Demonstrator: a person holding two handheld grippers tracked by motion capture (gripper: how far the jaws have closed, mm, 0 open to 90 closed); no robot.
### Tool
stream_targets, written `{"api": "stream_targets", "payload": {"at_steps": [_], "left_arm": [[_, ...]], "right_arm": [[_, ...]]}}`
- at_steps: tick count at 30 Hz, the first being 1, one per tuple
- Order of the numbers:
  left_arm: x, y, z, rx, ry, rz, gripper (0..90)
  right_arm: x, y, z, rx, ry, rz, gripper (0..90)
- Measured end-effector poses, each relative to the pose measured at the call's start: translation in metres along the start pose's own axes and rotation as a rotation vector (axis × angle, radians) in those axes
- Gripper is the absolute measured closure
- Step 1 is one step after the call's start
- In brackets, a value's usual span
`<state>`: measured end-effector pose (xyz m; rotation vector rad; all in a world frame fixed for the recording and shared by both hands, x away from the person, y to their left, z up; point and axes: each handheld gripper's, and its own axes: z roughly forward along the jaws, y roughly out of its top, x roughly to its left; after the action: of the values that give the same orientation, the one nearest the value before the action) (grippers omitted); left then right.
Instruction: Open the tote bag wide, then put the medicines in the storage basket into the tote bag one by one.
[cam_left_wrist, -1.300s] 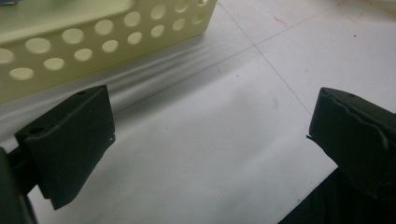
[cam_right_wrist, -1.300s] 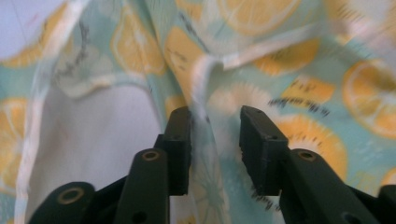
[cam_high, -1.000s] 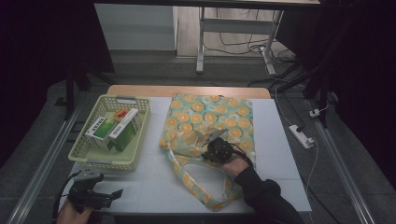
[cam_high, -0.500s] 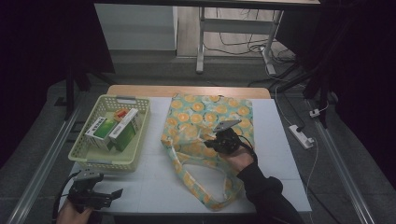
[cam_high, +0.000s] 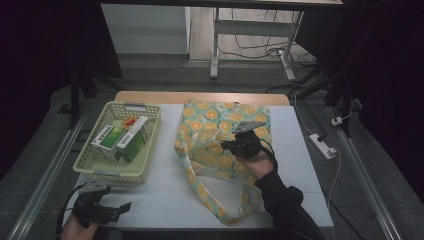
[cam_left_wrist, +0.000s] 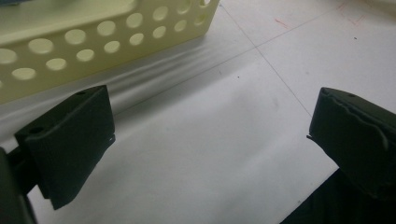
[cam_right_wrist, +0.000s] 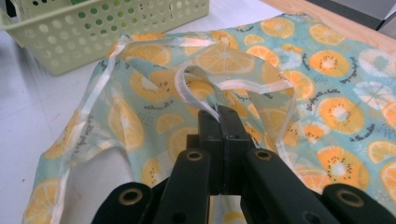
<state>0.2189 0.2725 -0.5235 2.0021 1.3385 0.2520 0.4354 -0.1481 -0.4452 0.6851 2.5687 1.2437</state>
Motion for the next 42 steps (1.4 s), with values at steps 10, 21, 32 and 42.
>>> {"api": "stream_targets", "payload": {"at_steps": [10,21,32,42], "left_arm": [[0.0,0.001,0.0,0.001,0.004,0.002,0.4],[0.0,-0.001,-0.001,-0.004,0.003,-0.004,0.1],[0.0,-0.001,-0.001,-0.006,0.004,-0.007,0.0],[0.003,-0.001,-0.003,-0.025,-0.001,-0.031,0.0]], "right_arm": [[-0.001,0.006,-0.007,-0.033,-0.011,0.008,90.0],[-0.001,0.013,-0.016,-0.075,-0.026,0.008,90.0],[-0.002,0.017,-0.022,-0.108,-0.036,0.009,90.0],[-0.004,0.015,-0.021,-0.1,-0.037,0.014,89.9]]}}
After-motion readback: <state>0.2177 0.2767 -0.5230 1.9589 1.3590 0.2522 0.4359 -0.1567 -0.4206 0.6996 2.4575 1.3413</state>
